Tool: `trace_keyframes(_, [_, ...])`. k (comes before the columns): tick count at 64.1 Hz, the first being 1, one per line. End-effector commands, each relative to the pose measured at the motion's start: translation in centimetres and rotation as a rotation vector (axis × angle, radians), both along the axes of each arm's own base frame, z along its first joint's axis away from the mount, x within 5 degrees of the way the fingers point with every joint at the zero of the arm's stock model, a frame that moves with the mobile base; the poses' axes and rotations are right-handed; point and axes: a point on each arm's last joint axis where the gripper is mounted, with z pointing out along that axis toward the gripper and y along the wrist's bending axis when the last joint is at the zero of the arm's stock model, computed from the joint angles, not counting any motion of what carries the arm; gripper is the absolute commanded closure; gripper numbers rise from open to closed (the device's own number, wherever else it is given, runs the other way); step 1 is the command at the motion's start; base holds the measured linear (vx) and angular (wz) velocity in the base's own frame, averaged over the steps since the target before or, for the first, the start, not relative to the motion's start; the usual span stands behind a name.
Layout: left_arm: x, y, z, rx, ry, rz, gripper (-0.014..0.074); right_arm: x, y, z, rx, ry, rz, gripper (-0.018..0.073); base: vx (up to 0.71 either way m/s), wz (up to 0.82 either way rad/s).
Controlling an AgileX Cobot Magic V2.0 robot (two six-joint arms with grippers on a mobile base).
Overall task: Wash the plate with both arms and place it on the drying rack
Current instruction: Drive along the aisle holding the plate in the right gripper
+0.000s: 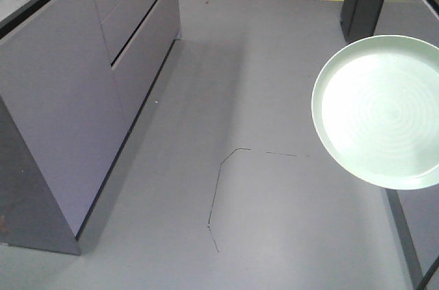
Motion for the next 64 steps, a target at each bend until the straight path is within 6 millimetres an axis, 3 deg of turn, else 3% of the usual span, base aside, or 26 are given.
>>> trace_keyframes(1, [0.02, -0.06, -0.05, -0.003, -0.063, -0.010, 0.0603, -0.17, 0.11, 1.52, 0.010, -0.083, -0.021, 0.0566, 0.09, 0.27])
trace_keyframes(64, [0.02, -0.06, -0.05, -0.003, -0.063, -0.010, 0.0603, -0.17, 0.11, 1.52, 0.010, -0.083, -0.021, 0.0566, 0.09, 0.12])
